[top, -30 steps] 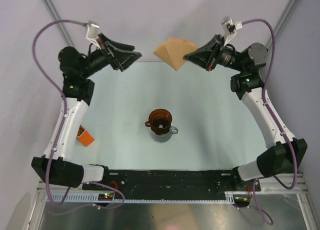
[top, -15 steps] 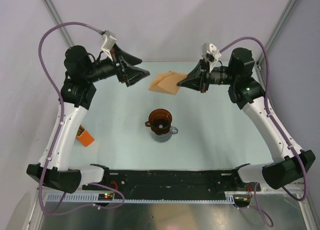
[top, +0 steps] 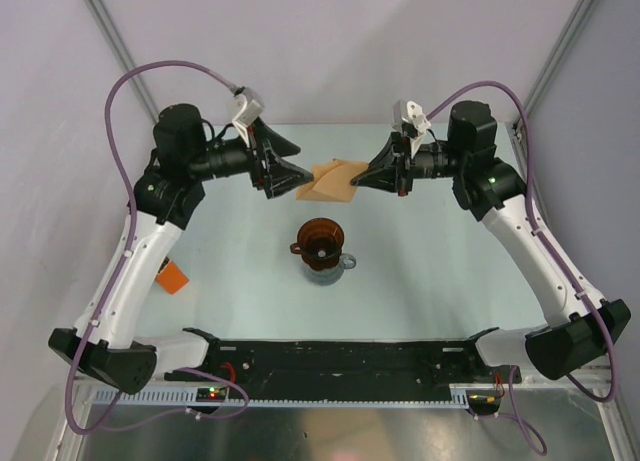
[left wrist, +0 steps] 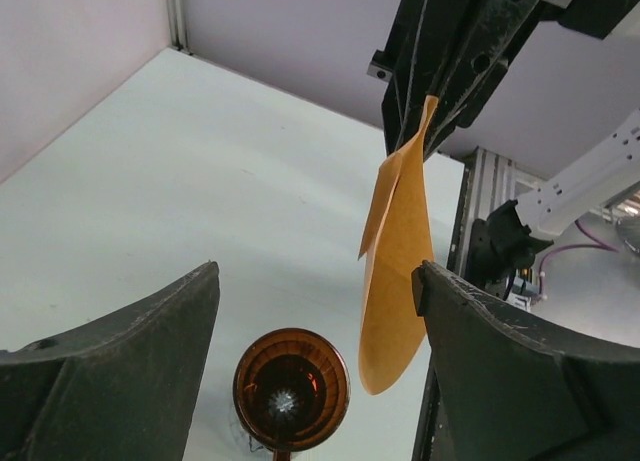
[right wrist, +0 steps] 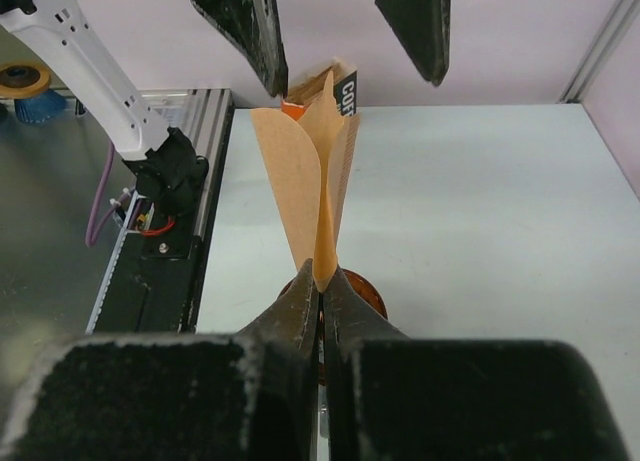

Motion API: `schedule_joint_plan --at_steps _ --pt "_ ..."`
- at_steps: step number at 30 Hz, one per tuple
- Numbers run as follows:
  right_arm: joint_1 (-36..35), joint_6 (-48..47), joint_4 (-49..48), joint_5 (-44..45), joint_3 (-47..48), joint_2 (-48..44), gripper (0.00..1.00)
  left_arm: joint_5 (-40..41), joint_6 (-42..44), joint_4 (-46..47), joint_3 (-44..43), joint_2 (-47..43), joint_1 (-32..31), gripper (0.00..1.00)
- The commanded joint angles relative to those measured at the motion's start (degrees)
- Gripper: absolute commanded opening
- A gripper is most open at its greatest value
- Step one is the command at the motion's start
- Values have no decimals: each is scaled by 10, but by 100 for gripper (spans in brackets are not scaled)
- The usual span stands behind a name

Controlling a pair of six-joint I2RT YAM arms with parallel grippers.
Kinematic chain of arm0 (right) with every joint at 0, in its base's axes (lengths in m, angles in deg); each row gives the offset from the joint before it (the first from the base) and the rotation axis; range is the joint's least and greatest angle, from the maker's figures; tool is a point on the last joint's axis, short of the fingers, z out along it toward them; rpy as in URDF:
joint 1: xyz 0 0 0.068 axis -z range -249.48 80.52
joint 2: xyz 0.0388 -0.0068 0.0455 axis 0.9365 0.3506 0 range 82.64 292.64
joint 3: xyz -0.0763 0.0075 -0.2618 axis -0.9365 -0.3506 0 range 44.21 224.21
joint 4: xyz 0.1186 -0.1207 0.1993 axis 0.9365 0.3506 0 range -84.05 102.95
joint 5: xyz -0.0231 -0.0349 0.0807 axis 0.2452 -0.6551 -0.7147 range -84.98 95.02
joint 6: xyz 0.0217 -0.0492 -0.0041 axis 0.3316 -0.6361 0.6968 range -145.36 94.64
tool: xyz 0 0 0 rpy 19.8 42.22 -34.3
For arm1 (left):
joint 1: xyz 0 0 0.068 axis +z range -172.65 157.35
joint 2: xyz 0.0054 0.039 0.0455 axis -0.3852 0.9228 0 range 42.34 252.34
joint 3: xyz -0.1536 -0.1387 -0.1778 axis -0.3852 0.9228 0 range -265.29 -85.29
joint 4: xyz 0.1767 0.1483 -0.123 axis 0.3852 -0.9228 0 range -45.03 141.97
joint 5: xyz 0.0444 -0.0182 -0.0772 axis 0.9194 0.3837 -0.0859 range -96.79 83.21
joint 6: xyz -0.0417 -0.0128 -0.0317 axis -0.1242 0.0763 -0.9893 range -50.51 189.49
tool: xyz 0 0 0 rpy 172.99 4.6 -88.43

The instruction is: Place the coffee filter in the dripper

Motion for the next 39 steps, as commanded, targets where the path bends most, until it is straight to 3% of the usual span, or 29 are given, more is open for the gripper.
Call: schedule_joint_plan --at_steps 1,11,20,24,27,29,31,35,39 --pt "-8 -18 8 -7 12 -12 0 31 73 -53 2 -17 -23 84" --pt "-23 -49 34 -28 13 -13 0 45 135 -87 6 -6 -56 74" --pt "-49 -95 88 -40 49 16 0 56 140 -96 13 19 -99 69" --pt "-61 -117 114 -35 56 21 0 65 157 -100 20 18 -113 55" --pt "-61 -126 129 -21 66 27 0 51 158 -102 21 17 -118 28" --pt "-51 -130 150 -10 82 32 7 50 147 -102 13 17 -119 10" --pt "-35 -129 168 8 90 33 23 63 121 -102 -3 19 -118 3" --pt "-1 -101 138 64 68 12 62 79 18 -100 -48 44 -104 0" --pt "8 -72 59 140 16 -23 81 94 -91 -76 -81 73 -78 0"
